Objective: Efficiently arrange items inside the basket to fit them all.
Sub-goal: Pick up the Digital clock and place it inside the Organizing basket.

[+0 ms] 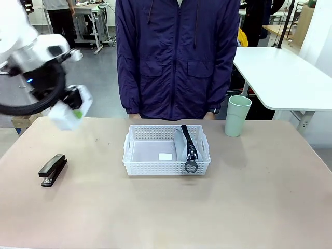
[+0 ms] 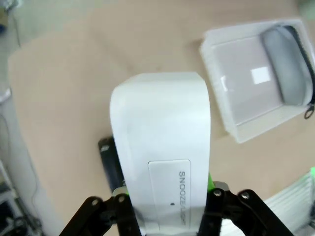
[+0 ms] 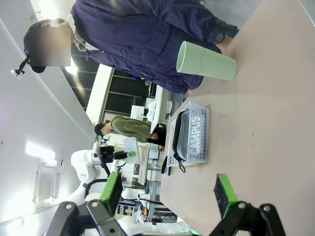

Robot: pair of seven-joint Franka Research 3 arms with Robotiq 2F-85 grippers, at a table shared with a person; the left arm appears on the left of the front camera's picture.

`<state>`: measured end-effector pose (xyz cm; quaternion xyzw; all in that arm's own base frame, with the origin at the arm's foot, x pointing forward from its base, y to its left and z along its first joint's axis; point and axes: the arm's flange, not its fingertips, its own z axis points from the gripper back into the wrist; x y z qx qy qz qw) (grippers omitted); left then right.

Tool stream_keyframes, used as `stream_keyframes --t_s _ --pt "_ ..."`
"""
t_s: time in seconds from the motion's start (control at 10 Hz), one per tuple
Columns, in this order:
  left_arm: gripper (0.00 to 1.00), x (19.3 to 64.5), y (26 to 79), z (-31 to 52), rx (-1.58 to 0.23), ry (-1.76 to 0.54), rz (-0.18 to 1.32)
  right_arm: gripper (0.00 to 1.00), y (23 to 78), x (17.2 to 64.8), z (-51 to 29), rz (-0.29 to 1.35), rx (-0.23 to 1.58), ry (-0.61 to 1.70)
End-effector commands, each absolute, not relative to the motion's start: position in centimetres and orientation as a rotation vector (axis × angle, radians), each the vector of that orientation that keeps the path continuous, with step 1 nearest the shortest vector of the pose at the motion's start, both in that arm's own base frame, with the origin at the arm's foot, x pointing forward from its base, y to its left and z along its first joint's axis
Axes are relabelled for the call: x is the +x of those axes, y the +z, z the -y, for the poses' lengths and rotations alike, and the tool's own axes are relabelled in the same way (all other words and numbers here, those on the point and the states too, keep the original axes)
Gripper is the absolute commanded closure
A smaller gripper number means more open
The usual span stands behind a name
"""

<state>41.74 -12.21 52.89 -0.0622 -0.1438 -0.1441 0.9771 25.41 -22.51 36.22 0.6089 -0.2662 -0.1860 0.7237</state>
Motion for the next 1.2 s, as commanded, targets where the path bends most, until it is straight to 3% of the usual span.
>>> stream_keyframes --t_s 0.0,0.3,0.4,0.8,1.1 --pt "0.50 45.1 53.1 19.5 -0.047 -0.465 0.352 0.00 36.4 25.5 22.4 0.612 1.350 -0.401" --pt "0.50 47.7 50.0 30.0 0.013 -0.777 0.372 0.00 36.4 25.5 22.4 0.612 1.350 -0.401" --pt "0.50 49.0 47.6 31.8 -0.011 -0.833 0.304 0.00 36.4 25.5 22.4 0.612 1.350 -0.401" --pt "0.50 50.0 42.9 34.6 -0.039 -0.889 0.174 0.00 36.4 25.5 22.4 0.612 1.350 -0.401" --pt "0.50 49.7 41.5 34.2 -0.030 -0.894 0.226 0.00 36.4 25.5 22.4 0.612 1.350 -0.401"
